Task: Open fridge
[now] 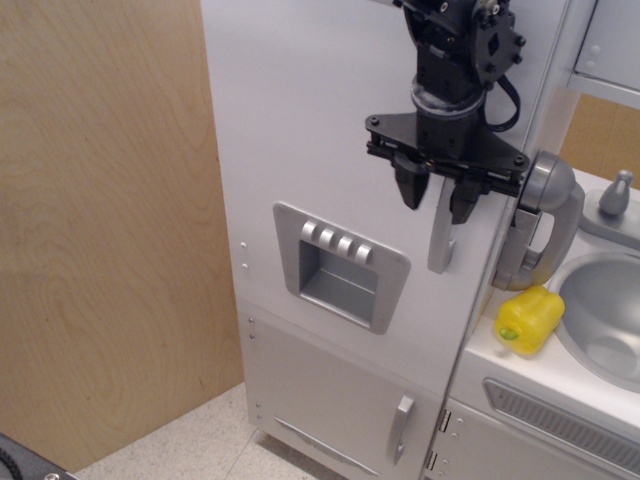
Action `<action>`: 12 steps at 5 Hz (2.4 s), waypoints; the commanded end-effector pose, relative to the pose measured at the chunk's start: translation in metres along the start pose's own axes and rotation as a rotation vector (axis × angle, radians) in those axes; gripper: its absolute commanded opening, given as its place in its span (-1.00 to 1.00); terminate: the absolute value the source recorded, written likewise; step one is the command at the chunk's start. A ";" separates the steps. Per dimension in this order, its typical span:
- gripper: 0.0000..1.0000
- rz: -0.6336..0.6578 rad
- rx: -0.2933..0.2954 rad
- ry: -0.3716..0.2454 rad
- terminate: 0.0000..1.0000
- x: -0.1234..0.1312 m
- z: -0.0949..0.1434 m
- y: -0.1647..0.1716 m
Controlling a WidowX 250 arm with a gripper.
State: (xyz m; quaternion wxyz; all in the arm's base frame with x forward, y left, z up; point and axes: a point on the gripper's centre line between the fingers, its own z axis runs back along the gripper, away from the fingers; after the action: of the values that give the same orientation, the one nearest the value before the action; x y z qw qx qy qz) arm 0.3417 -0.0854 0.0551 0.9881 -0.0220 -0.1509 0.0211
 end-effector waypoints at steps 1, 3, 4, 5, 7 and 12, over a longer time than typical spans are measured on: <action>-1.00 0.015 -0.016 -0.074 -1.00 0.011 0.019 -0.001; -1.00 -0.012 -0.025 -0.045 -1.00 -0.016 0.028 0.006; -1.00 -0.035 -0.039 -0.026 -1.00 -0.036 0.039 0.014; -1.00 -0.048 -0.037 -0.007 -1.00 -0.050 0.047 0.025; 1.00 -0.158 -0.032 0.162 -1.00 -0.082 0.067 0.038; 1.00 -0.508 -0.097 0.184 -1.00 -0.075 0.041 -0.060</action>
State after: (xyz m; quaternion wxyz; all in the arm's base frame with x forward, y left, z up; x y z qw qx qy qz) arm 0.2550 -0.1459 0.0585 0.9705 -0.0278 -0.0388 -0.2363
